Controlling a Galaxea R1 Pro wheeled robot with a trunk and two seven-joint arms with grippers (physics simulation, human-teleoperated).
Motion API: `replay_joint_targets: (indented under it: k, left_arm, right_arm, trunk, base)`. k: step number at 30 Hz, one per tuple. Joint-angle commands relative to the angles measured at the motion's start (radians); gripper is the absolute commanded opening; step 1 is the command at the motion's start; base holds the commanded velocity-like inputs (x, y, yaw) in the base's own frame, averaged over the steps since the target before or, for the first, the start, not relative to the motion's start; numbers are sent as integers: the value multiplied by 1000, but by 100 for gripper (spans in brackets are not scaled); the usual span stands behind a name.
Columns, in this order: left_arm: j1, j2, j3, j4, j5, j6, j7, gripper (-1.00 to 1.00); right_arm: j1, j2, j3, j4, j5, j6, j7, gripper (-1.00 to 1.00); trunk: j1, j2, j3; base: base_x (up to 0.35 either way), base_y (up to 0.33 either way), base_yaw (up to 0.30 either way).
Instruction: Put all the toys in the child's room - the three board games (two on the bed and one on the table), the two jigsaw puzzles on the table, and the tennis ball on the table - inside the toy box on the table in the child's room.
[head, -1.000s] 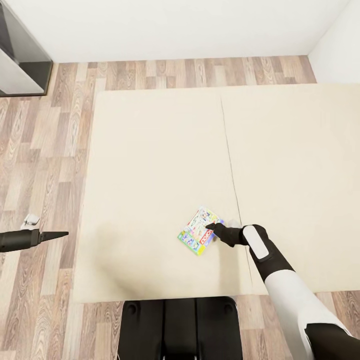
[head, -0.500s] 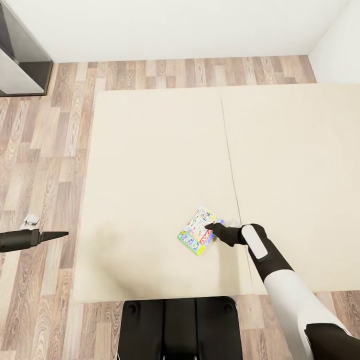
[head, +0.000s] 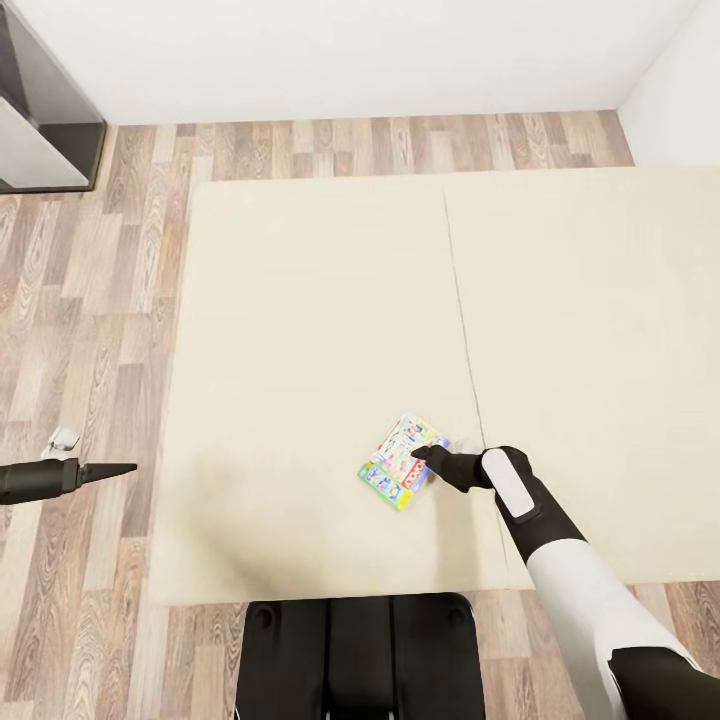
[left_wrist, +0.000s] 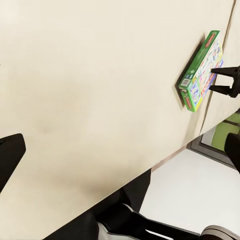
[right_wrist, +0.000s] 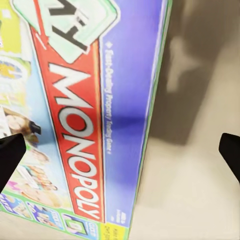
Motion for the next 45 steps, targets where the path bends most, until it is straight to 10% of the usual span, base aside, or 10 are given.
replay_joint_targets:
  k: [1,45]
  left_arm:
    - [-2,-1,4,0,-11,10,-8,100]
    - [-2,-1,4,0,-9,9,-8,100]
  right_arm:
    - [0,0,1,44,-31,-53,72,100]
    - [1,1,4,44,-31,-90,72,100]
  trunk:
    - [2,-1,-1]
    - [2,-1,15]
  base:
    - [0,9,0]
    - [0,0,0]
